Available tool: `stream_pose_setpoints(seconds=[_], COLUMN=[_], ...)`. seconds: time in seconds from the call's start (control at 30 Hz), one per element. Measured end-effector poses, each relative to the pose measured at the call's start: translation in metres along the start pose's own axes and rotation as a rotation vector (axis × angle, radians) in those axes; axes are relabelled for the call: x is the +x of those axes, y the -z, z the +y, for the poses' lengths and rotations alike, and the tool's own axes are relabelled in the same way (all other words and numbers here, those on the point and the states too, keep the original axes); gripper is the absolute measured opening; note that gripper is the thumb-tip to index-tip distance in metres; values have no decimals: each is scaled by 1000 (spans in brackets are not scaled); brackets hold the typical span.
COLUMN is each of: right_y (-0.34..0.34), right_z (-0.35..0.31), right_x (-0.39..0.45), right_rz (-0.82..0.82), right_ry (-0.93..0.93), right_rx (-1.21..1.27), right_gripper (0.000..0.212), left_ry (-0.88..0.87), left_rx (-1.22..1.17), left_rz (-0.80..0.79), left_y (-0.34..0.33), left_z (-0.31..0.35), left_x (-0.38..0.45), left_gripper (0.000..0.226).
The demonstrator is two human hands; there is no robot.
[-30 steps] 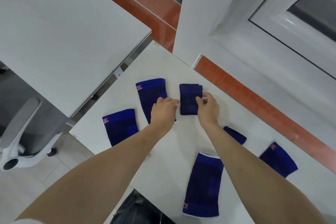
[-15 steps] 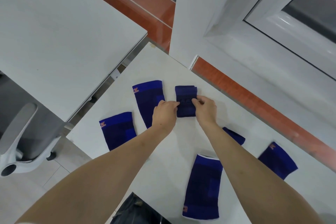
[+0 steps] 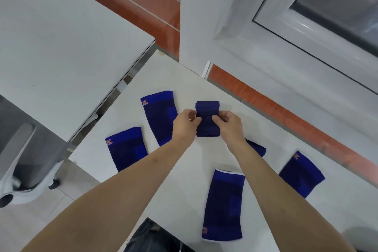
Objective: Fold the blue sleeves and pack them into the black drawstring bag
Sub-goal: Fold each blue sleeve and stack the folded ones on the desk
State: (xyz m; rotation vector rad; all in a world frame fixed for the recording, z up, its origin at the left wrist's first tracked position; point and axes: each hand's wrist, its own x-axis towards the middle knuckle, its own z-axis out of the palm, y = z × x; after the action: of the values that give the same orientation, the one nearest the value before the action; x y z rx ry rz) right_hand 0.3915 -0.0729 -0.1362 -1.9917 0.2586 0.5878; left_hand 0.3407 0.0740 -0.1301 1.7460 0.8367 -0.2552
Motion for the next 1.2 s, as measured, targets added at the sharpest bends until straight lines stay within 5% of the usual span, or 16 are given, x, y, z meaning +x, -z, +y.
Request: stream_pose_setpoints(seconds=[0.23, 0.47, 0.6, 0.77, 0.9, 1.2], right_y=[21, 34, 41, 44, 43, 22], right_z=[0, -6, 6, 36, 44, 35], right_x=[-17, -26, -35, -41, -41, -23], right_rz=[-28, -20, -49, -151, -192, 28], right_ry=[32, 188, 318, 402, 354, 145], right_rx=[148, 112, -67, -403, -484, -364], right_gripper=[38, 21, 30, 27, 26, 24], left_ry=[82, -193, -347, -594, -525, -278], left_rx=[-171, -139, 43, 577, 758, 513], left_rz=[-62, -72, -96, -221, -203, -70], left_y=[-3, 4, 10, 9, 2, -12], left_z=[7, 14, 2, -26, -34, -26], left_x=[2, -4, -11, -7, -5, -10], left_gripper=[47, 20, 27, 24, 12, 33])
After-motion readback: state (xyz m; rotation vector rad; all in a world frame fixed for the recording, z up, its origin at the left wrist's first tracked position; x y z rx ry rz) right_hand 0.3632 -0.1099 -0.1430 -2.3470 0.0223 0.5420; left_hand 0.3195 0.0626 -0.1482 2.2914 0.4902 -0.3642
